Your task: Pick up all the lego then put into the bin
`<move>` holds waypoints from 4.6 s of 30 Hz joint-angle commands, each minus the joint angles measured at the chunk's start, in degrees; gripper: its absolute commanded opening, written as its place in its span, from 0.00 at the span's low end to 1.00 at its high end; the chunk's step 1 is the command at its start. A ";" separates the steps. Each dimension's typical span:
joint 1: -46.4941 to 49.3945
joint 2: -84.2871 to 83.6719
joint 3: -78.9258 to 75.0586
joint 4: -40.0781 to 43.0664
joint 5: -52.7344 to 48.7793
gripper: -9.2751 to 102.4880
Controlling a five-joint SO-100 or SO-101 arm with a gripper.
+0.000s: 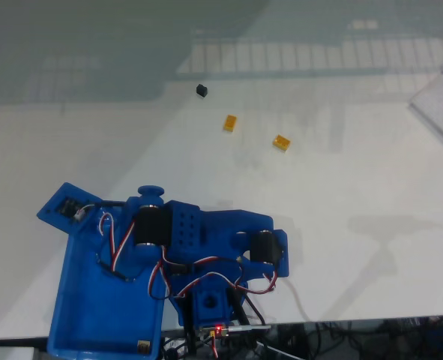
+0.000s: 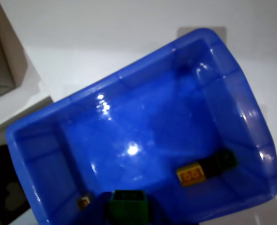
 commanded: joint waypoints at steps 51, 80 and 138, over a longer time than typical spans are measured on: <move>101.95 -45.35 5.19 -63.11 -26.46 0.35; 100.72 -66.27 -5.36 -69.08 -28.39 0.33; 51.06 -10.46 -6.86 -22.41 -6.86 0.08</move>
